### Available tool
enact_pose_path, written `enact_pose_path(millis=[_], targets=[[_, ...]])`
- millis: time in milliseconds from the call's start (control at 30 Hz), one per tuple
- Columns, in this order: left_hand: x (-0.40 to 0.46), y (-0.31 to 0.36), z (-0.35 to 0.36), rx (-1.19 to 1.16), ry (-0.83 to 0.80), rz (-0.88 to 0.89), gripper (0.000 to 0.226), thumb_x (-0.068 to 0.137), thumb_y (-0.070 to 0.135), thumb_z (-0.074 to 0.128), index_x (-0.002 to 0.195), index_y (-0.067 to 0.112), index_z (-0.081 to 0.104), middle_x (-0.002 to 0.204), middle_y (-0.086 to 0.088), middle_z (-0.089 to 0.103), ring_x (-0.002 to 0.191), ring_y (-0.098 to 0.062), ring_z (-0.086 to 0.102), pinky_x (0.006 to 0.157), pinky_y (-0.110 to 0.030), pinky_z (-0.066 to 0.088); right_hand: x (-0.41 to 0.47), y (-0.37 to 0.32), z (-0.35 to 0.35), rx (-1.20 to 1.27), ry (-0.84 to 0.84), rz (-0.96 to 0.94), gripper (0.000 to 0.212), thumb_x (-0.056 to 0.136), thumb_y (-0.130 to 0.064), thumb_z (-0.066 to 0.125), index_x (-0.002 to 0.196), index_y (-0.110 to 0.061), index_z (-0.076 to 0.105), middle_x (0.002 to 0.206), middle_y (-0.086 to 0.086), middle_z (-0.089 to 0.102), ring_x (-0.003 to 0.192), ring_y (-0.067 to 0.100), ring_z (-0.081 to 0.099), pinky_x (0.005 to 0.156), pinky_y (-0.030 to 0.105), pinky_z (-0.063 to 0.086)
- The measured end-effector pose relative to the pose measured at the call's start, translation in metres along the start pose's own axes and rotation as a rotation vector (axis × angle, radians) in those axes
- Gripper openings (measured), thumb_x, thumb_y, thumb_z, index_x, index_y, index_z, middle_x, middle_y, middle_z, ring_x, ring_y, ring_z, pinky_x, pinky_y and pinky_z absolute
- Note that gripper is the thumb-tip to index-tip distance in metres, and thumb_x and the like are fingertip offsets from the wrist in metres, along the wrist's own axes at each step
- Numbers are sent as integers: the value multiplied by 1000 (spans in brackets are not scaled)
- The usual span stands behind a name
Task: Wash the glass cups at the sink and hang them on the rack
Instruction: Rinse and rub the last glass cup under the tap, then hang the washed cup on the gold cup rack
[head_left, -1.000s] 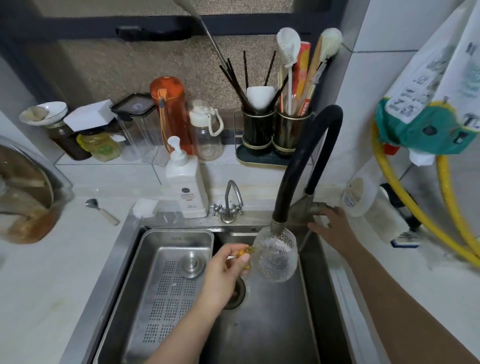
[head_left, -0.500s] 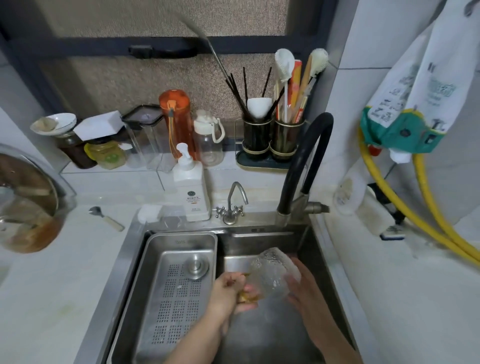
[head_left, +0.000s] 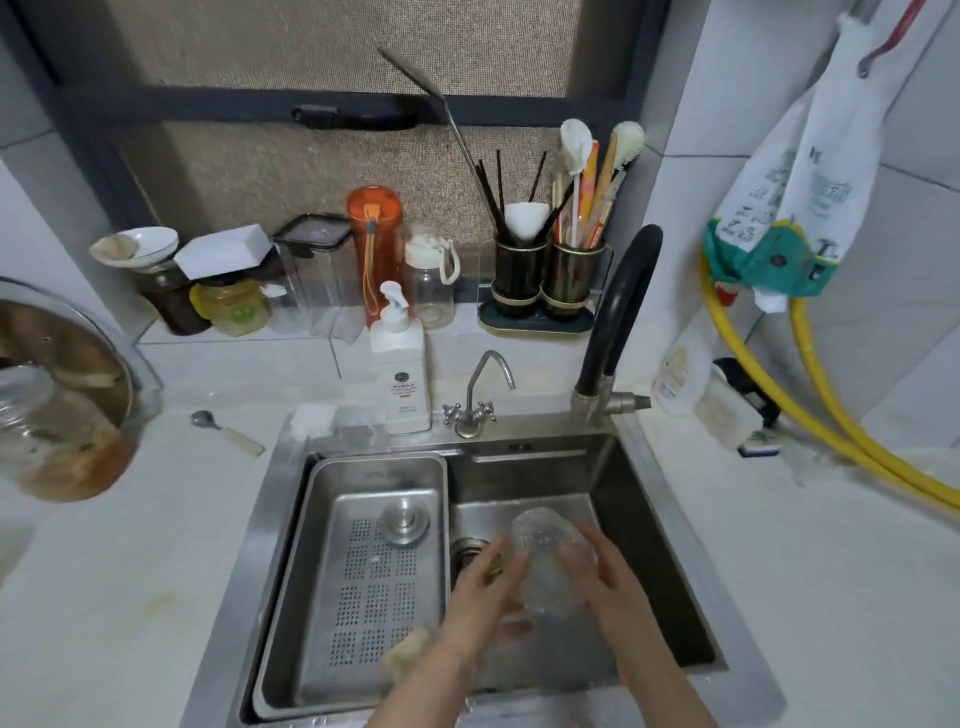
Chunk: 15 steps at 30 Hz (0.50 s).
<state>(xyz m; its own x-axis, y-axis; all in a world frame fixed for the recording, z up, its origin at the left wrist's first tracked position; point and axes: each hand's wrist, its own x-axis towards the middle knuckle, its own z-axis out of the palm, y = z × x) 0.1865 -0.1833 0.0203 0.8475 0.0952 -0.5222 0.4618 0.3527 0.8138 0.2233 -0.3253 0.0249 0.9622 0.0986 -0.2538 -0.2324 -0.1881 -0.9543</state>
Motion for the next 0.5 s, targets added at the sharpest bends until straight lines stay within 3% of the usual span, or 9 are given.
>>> enact_pose_path(millis=[100, 200, 300, 367, 500], targets=[[-9, 3, 3, -75, -38, -58, 34, 90, 37, 60, 122, 27, 57, 110, -1, 66, 70, -14, 64, 69, -33, 57, -12, -3, -7, 46, 38, -6, 28, 85, -21, 68, 108, -26, 53, 97, -11, 61, 89, 4, 58, 80, 24, 46], [-16, 0, 4, -135, -90, -91, 32, 89, 46, 57, 109, 22, 64, 88, 0, 71, 72, -16, 63, 75, -36, 54, -22, -10, -13, -17, 65, -72, 15, 84, -21, 70, 89, -30, 59, 85, -12, 64, 80, 3, 60, 70, 20, 45], [-25, 3, 10, -207, -94, -79, 35, 91, 46, 54, 106, 17, 66, 72, 1, 71, 61, -14, 64, 69, -33, 52, -28, -17, -15, -69, 65, -136, 19, 82, -31, 71, 101, -29, 66, 97, -4, 67, 87, 5, 63, 71, 18, 46], [-31, 4, 14, -197, -76, -56, 37, 91, 47, 52, 105, 15, 66, 67, 2, 71, 62, -15, 64, 71, -34, 53, -31, -23, -16, -24, 53, -166, 19, 83, -26, 71, 101, -27, 66, 102, -1, 65, 88, 1, 62, 70, 14, 46], [-42, 2, 23, -50, -16, 7, 48, 93, 58, 39, 110, 22, 67, 89, 9, 74, 86, -11, 65, 78, -32, 51, -36, -28, -23, 42, 35, -162, 45, 81, -25, 73, 124, -20, 58, 120, 0, 53, 110, 15, 55, 87, 26, 42]])
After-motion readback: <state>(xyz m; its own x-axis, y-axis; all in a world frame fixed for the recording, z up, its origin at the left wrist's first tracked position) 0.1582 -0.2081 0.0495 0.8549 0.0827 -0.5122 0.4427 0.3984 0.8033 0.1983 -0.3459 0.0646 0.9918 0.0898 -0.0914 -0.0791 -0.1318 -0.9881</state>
